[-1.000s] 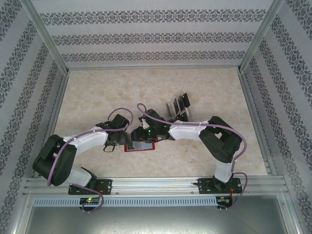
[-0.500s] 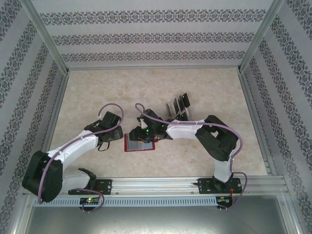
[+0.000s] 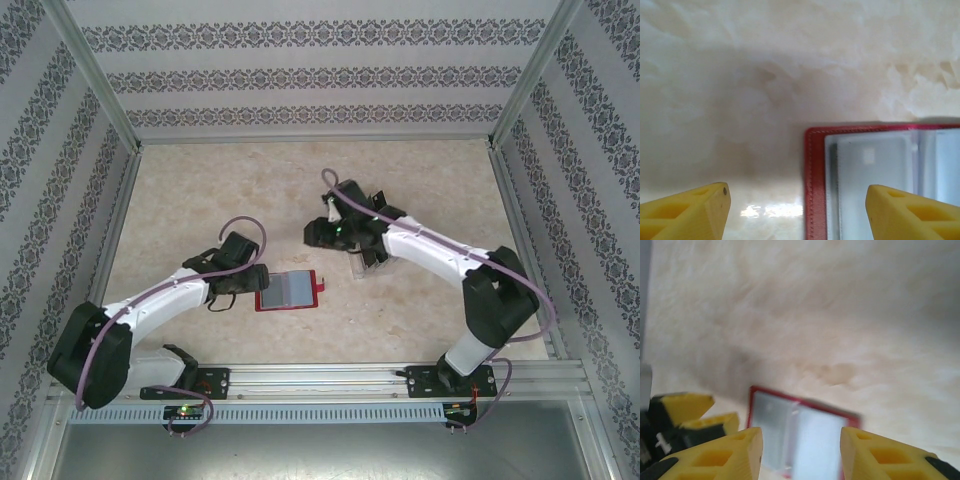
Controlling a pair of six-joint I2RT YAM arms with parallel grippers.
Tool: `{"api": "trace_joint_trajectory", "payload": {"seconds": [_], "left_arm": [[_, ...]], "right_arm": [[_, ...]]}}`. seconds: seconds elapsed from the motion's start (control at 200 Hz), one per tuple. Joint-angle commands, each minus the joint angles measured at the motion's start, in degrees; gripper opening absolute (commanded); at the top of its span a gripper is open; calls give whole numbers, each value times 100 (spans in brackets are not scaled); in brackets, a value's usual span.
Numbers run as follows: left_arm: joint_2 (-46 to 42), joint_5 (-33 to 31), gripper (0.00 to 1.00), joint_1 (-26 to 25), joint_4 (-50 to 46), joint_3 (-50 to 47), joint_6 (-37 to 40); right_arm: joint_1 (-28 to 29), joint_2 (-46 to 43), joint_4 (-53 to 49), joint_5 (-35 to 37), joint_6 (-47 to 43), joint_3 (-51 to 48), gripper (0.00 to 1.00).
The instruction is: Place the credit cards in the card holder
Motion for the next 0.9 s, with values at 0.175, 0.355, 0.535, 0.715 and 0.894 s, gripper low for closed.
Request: {"api": "trace_joint_trajectory", "payload": {"seconds": [0.175, 0.355, 0.535, 0.715, 0.894], "left_arm": [[506, -113, 74, -324, 362, 13, -47], [644, -312, 74, -334, 215, 5, -116], [684, -366, 74, -333, 176, -29, -126], [784, -354, 74, -329, 221, -5, -125], [846, -348, 74, -329, 248, 25, -104]], "right_arm": [[-733, 163, -2057, 1690, -1664, 887, 45], [-910, 784, -2382, 2057, -2027, 1534, 43], [-966, 1195, -2463, 2061, -2126, 1916, 38], [-780, 1347, -2341, 1807, -2054, 1997, 36], [-540, 1800, -2469, 1882, -2075, 2358, 36]]}}
